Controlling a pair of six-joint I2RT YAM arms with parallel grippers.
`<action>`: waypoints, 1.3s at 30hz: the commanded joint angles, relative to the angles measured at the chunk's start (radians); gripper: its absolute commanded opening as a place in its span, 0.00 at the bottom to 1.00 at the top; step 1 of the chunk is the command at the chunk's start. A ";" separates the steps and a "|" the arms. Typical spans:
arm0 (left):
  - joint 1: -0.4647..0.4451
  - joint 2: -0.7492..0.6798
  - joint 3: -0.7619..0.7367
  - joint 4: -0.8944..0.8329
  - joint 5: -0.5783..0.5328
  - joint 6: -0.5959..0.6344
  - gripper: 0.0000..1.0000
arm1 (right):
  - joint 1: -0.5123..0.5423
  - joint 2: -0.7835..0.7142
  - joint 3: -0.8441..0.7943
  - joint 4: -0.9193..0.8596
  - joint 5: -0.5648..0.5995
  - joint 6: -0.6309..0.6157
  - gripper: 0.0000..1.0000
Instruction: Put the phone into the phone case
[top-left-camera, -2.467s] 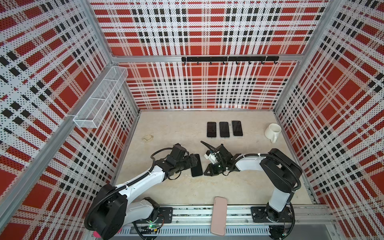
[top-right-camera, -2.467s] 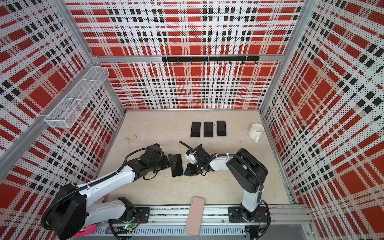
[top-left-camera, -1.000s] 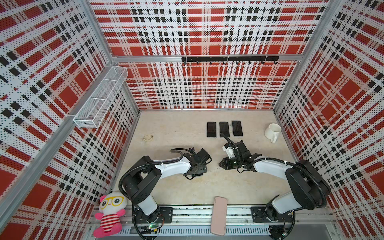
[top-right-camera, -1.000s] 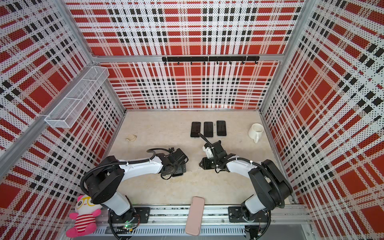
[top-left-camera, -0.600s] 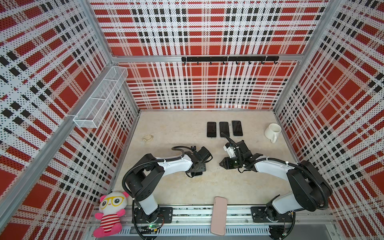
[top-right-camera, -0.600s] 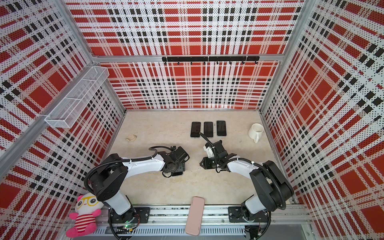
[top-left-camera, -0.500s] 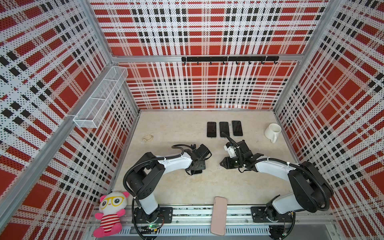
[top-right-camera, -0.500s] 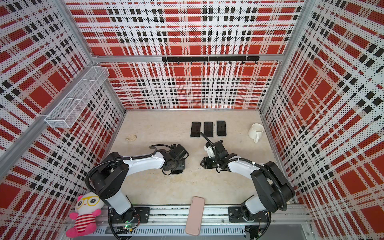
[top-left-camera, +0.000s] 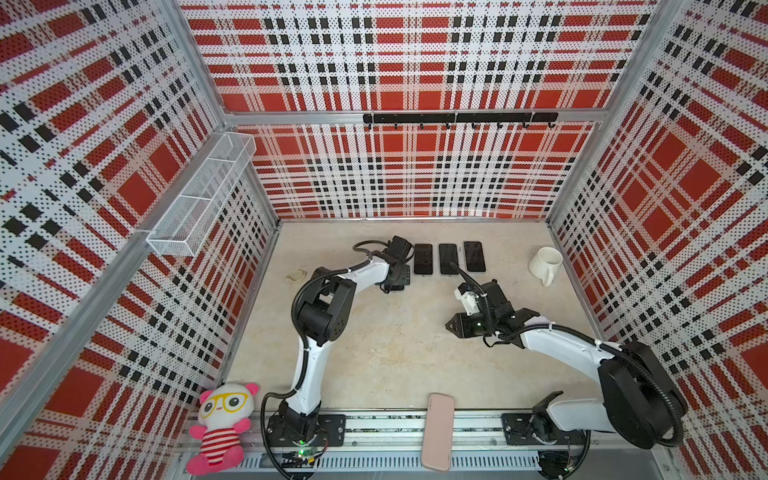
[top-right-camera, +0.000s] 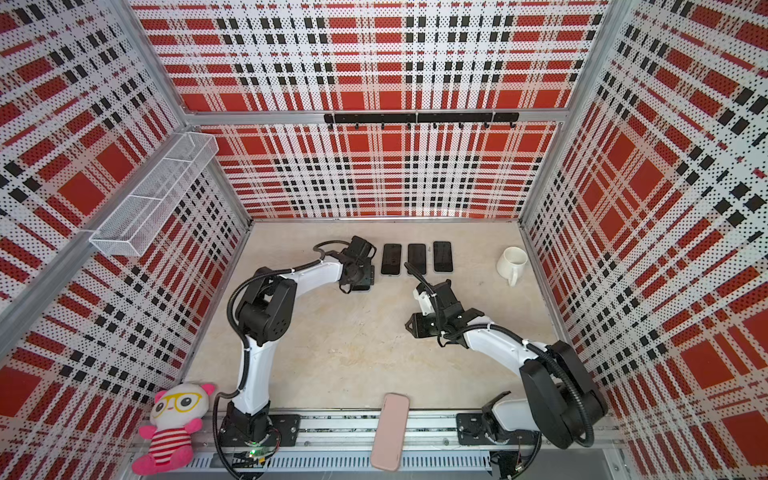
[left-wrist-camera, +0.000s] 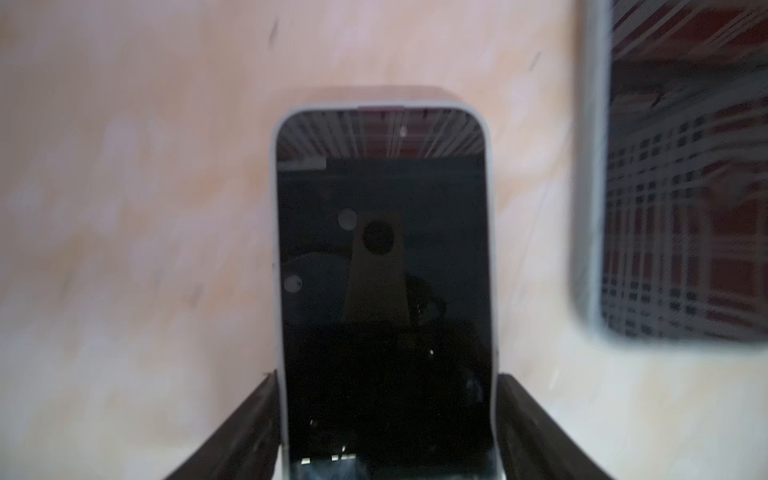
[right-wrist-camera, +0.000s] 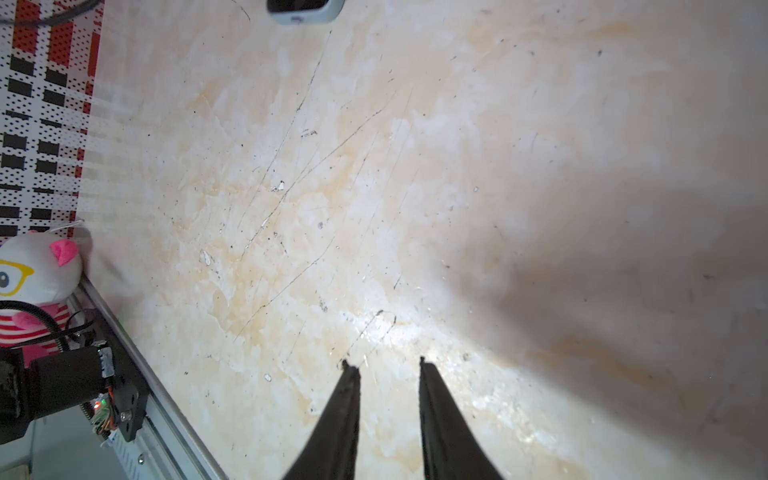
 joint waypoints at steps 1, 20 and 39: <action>0.021 0.105 0.131 0.004 0.060 0.070 0.67 | -0.010 -0.041 -0.025 -0.045 0.033 -0.009 0.29; 0.066 -0.264 -0.078 0.106 -0.232 0.133 0.98 | -0.191 -0.233 0.033 -0.144 0.191 -0.166 0.98; 0.295 -1.218 -1.211 0.793 -0.601 0.138 0.98 | -0.329 -0.175 -0.230 0.497 0.683 -0.324 1.00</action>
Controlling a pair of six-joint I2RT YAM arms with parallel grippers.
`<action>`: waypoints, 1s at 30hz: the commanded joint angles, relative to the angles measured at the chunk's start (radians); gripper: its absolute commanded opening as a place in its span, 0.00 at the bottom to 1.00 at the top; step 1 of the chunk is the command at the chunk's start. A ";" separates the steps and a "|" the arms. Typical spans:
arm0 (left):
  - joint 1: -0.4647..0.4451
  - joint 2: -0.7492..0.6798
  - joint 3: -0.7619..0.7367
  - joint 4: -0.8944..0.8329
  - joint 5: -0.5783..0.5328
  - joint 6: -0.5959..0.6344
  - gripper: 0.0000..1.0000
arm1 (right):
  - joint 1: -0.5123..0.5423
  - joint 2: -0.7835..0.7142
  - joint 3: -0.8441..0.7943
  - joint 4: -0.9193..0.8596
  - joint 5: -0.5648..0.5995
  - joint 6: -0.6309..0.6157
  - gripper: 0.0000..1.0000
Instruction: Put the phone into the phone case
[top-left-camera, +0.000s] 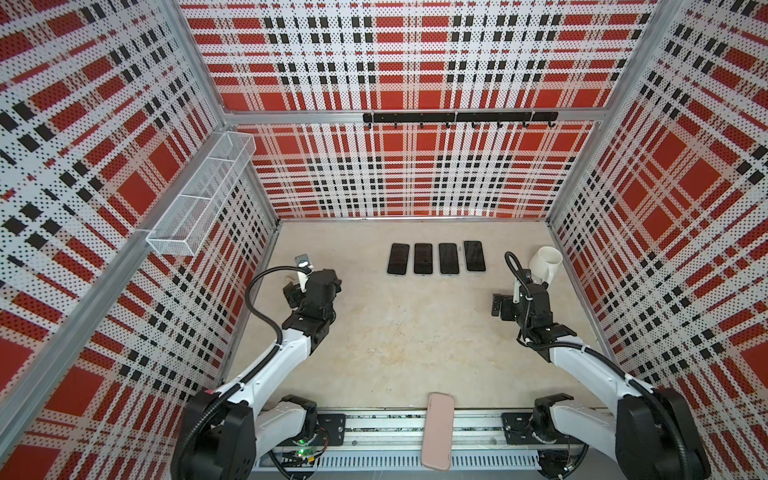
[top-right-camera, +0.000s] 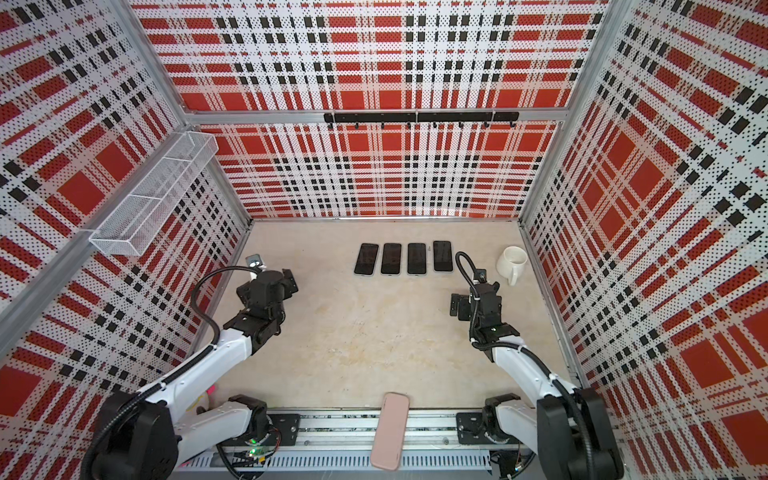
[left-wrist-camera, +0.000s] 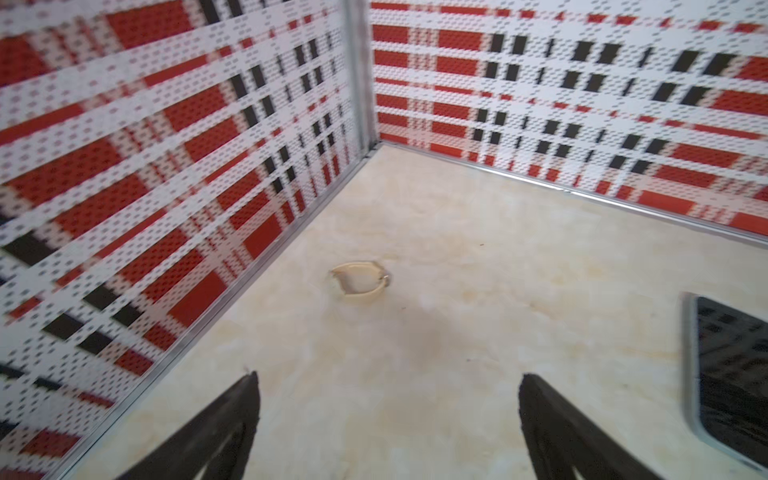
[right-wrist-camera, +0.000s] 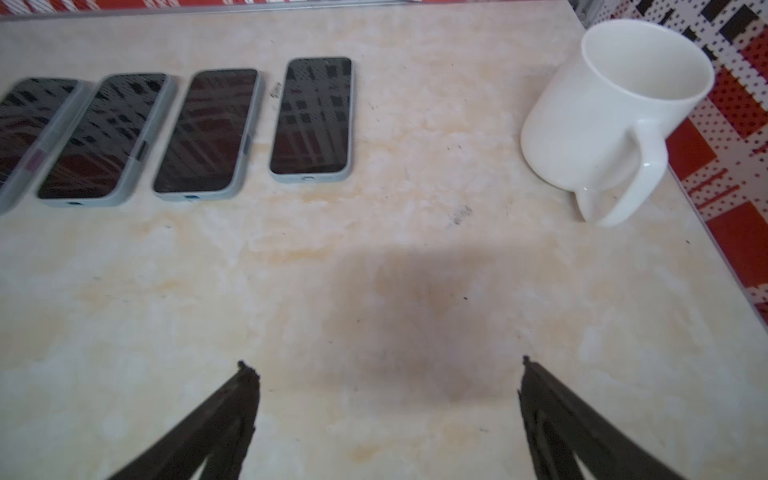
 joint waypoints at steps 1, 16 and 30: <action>0.050 -0.062 -0.095 0.247 -0.047 0.035 0.98 | -0.005 0.031 -0.031 0.215 0.111 -0.069 1.00; 0.214 0.300 -0.277 0.988 0.206 0.178 0.98 | -0.028 0.279 -0.083 0.766 0.104 -0.236 1.00; 0.164 0.508 -0.354 1.391 0.231 0.263 0.98 | -0.159 0.445 -0.144 1.090 -0.138 -0.134 1.00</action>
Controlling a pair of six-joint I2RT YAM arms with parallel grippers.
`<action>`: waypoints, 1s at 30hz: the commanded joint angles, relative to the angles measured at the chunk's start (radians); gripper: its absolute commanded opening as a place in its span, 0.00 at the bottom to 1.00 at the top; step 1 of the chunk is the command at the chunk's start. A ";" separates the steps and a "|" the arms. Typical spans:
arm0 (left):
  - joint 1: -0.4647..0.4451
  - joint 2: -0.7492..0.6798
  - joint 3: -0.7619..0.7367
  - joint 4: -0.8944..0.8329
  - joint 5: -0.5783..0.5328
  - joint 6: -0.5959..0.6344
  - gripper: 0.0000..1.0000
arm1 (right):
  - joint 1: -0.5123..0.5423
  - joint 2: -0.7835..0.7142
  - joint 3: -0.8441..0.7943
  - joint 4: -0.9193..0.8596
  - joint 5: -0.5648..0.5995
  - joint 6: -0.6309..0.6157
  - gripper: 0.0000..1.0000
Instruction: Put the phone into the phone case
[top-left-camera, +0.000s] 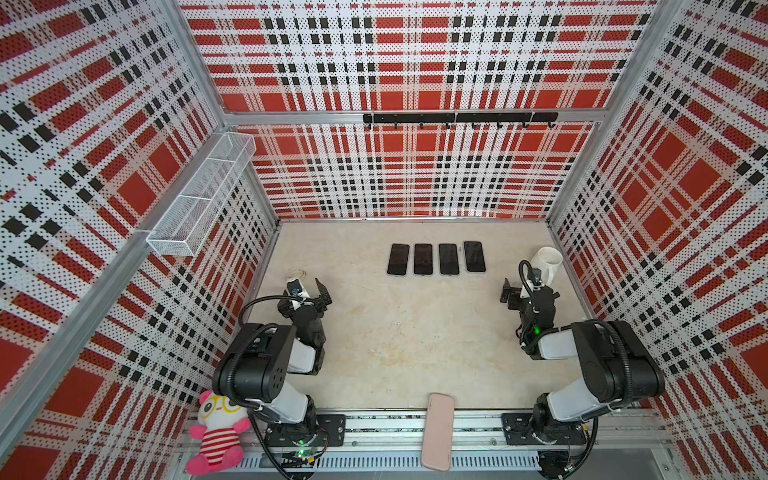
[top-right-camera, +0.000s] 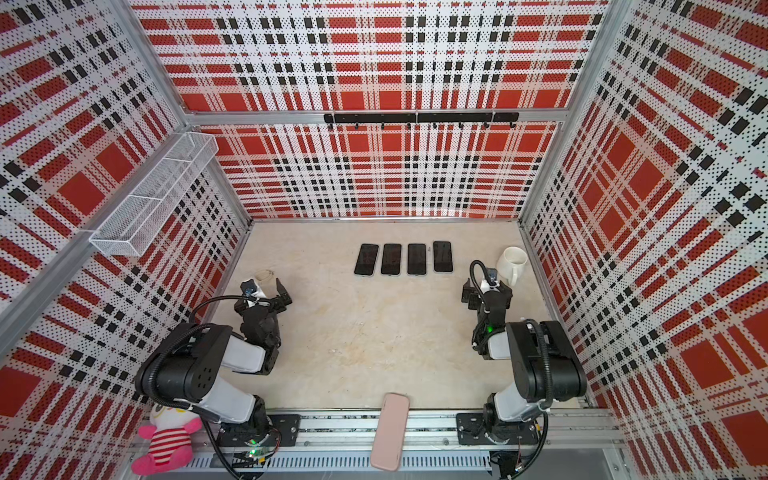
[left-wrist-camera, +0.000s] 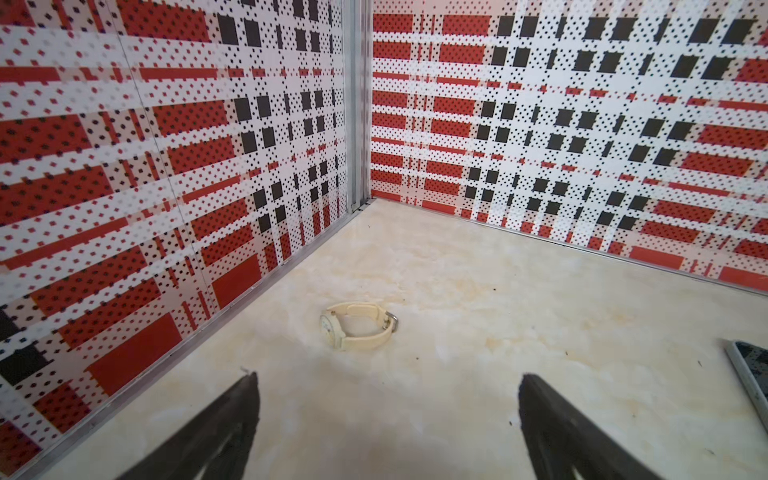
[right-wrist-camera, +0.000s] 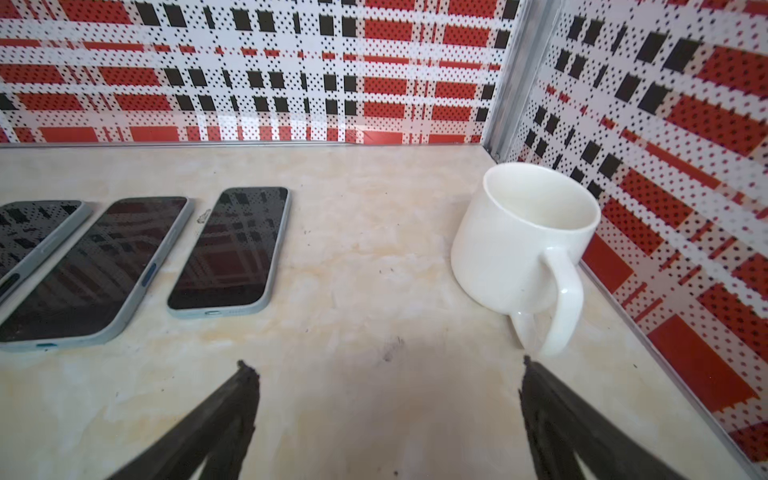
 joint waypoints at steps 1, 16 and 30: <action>-0.006 0.009 -0.007 0.139 -0.008 0.034 0.98 | -0.002 0.007 -0.004 0.095 -0.062 0.016 1.00; -0.006 0.008 -0.007 0.137 -0.009 0.032 0.98 | -0.001 0.011 -0.010 0.121 -0.053 0.014 1.00; -0.006 0.008 -0.007 0.137 -0.008 0.032 0.98 | -0.001 0.010 -0.010 0.121 -0.054 0.014 1.00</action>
